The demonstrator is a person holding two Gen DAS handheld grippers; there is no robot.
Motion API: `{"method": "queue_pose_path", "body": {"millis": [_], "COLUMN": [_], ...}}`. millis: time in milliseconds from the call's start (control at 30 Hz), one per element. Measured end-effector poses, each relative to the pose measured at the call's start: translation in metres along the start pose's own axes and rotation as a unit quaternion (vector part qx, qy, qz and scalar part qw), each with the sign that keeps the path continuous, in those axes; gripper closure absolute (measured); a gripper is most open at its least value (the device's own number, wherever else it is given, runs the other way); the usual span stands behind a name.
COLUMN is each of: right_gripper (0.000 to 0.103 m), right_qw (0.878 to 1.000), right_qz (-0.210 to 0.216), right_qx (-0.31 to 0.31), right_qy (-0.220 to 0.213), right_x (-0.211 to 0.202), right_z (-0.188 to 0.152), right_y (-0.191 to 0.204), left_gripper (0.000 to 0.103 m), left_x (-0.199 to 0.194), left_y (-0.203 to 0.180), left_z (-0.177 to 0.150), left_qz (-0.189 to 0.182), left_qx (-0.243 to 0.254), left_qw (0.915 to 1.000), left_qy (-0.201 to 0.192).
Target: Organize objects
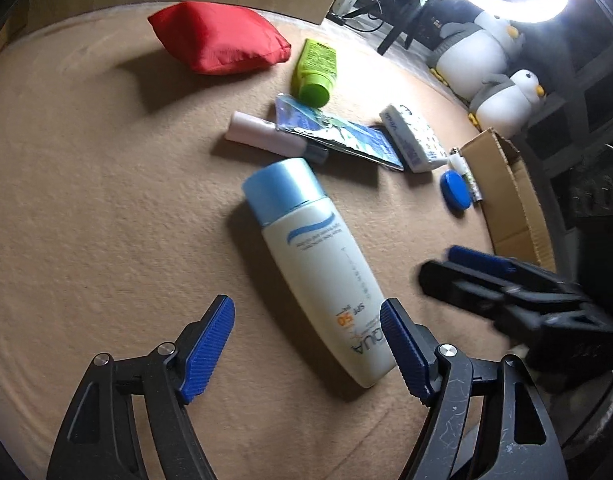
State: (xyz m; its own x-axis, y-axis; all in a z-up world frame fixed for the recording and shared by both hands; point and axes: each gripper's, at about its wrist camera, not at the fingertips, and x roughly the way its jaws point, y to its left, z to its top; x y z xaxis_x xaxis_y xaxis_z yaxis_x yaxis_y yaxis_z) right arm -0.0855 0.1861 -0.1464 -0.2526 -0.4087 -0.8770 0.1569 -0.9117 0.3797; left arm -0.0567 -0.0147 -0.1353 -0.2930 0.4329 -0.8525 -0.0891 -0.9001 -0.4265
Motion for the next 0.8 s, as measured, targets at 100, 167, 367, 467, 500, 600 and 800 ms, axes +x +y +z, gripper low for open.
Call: {"method": "queue_pose_path", "body": {"millis": [100,167,367,467,500,600,800], "right_gripper": [0.035,0.040,0.044,0.049,0.050,0.061,0.069], "right_qw": [1.000,0.999,0.996,0.995,0.995,0.993,0.992], "right_qz": [0.016,0.025,0.064,0.062,0.063,0.084,0.093], "right_qx": [0.000,0.002,0.001,-0.012,-0.016,-0.014,-0.015], "right_qy": [0.022,0.031,0.063,0.073,0.075,0.085,0.089], "right_x": [0.014,0.021,0.035,0.040,0.041,0.043,0.044], "right_z": [0.007,0.010,0.015,0.016,0.017,0.019,0.016], "right_y": [0.002,0.002,0.003,0.008,0.009,0.010,0.012], "left_gripper": [0.025,0.025,0.026,0.026,0.026,0.026,0.035], "left_x": [0.006,0.010,0.013,0.016,0.018,0.022,0.025], "left_y": [0.000,-0.001,-0.004,-0.008,-0.009,-0.014,-0.020], "left_z": [0.000,0.001,0.000,0.001,0.001,0.003,0.005], "left_qz": [-0.015,-0.022,-0.037,-0.044,-0.047,-0.058,-0.049], "left_qx": [-0.011,-0.014,-0.014,-0.010,-0.008,-0.007,-0.005], "left_qw": [0.9998,0.9996,0.9992,0.9989,0.9988,0.9983,0.9988], "left_qy": [0.005,0.003,0.007,0.008,0.009,0.008,0.001]}}
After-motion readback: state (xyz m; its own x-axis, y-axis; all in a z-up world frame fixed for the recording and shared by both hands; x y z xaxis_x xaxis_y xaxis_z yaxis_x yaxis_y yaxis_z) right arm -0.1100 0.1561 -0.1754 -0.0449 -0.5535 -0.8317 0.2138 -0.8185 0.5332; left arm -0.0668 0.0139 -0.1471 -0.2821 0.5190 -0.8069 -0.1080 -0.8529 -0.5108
